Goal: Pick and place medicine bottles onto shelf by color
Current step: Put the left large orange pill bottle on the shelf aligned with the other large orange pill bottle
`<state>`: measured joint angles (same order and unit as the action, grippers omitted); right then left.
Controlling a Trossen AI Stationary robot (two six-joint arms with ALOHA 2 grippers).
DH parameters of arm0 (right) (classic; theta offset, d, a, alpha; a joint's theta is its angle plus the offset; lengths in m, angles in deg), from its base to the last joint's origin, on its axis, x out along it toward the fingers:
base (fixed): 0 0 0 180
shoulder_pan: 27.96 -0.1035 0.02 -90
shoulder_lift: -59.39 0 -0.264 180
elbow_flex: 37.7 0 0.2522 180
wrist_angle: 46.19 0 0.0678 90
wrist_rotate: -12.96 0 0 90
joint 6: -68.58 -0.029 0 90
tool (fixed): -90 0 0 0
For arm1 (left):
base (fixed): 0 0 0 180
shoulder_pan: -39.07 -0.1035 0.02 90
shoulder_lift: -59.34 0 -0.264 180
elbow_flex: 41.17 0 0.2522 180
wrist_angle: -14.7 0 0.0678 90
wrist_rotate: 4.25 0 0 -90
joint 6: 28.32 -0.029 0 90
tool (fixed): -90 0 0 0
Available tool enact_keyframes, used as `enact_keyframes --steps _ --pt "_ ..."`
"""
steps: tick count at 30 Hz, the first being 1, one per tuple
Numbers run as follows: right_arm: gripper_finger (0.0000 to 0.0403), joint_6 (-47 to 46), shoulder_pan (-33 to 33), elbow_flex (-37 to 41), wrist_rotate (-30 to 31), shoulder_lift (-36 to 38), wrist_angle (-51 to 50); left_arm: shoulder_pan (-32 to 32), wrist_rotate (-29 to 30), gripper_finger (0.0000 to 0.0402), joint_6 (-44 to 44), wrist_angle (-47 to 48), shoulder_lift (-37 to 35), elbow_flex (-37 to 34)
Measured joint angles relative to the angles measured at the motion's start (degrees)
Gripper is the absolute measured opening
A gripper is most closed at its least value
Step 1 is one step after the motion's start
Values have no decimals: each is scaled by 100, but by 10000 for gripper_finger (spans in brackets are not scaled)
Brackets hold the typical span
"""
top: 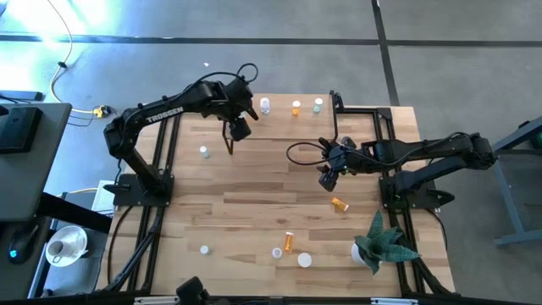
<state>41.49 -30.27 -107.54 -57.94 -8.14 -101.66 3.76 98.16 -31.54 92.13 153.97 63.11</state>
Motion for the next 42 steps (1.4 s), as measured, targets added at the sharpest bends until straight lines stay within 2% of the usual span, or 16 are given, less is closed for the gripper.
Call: enact_keyframes --steps 11,16,22,33,42 --pt "185 0 0 0 0 0 2 -176 8 203 15 16 9 -4" --pt "185 -7 0 0 -2 0 2 -226 -257 203 63 16 9 -6" --pt "185 -8 0 0 -2 0 2 -221 -237 204 62 17 11 -9" --pt "185 -11 0 0 -2 0 2 -214 -315 244 42 -38 50 -48" --pt "185 -9 0 0 -22 0 1 -219 -153 250 -107 91 42 249"
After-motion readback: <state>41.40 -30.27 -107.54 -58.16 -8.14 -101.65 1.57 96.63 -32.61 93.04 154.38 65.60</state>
